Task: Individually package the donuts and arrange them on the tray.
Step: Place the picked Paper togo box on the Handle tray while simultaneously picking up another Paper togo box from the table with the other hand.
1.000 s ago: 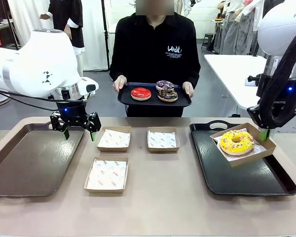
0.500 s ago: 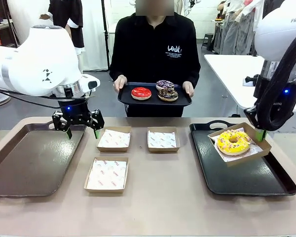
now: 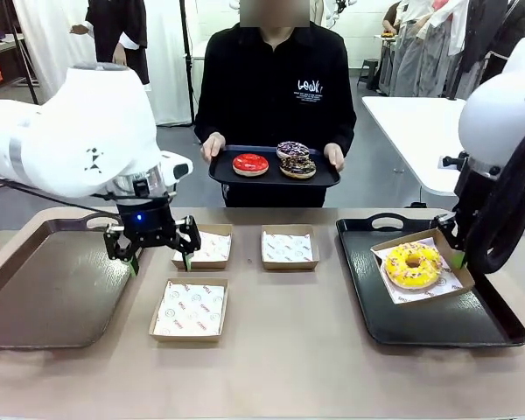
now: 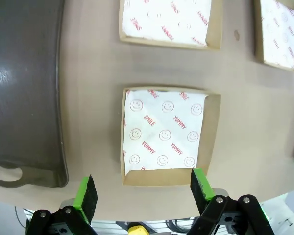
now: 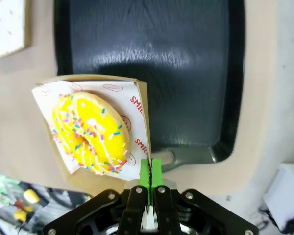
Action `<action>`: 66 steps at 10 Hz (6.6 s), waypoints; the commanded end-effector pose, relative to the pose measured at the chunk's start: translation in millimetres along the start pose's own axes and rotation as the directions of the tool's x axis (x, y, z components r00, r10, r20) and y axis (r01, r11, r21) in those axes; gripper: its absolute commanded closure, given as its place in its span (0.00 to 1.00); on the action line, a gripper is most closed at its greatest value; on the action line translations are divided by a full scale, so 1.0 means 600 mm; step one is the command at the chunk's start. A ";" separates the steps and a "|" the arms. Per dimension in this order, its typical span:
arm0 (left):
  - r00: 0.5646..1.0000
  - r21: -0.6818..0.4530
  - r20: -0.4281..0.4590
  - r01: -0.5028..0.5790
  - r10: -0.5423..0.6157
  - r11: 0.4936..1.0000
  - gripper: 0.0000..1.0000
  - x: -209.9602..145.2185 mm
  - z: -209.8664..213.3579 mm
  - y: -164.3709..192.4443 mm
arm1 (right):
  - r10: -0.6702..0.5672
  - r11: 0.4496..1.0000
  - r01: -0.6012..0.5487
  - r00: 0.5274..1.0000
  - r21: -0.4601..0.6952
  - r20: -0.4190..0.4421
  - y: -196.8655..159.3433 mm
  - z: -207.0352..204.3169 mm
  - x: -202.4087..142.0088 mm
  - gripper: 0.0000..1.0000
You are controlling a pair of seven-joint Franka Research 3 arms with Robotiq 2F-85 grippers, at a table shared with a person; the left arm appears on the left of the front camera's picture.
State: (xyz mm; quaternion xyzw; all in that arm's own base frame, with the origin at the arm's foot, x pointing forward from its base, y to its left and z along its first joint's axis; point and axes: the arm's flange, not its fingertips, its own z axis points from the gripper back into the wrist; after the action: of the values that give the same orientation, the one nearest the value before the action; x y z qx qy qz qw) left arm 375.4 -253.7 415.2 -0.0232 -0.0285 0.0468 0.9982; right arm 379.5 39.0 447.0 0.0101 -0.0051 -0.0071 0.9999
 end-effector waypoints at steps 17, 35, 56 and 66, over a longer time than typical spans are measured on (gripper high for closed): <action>0.981 0.052 -0.017 0.194 -0.193 0.980 0.00 0.027 -0.109 0.002 | -0.118 0.992 0.109 0.981 -0.065 -0.155 0.014 -0.100 0.038 0.99; 0.979 0.049 -0.092 0.189 -0.184 0.981 0.93 0.028 -0.158 0.012 | -0.065 0.996 0.054 0.982 -0.066 -0.176 0.028 -0.108 0.046 0.06; 0.993 0.025 0.046 0.111 -0.112 0.993 1.00 0.223 0.190 -0.093 | -0.277 0.342 0.098 0.961 0.935 0.001 -0.493 0.041 -0.091 0.00; 0.995 -0.006 0.012 0.100 -0.100 0.995 1.00 0.275 0.151 -0.083 | -0.271 0.326 0.141 0.961 0.935 -0.050 -0.489 0.019 -0.090 0.00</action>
State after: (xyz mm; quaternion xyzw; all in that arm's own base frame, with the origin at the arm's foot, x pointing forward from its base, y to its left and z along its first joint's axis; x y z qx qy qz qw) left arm 542.2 -287.0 516.0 -0.0251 -0.0325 -0.0043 0.9991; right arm 322.3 -253.7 452.6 0.5715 -0.0659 -0.1288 0.8078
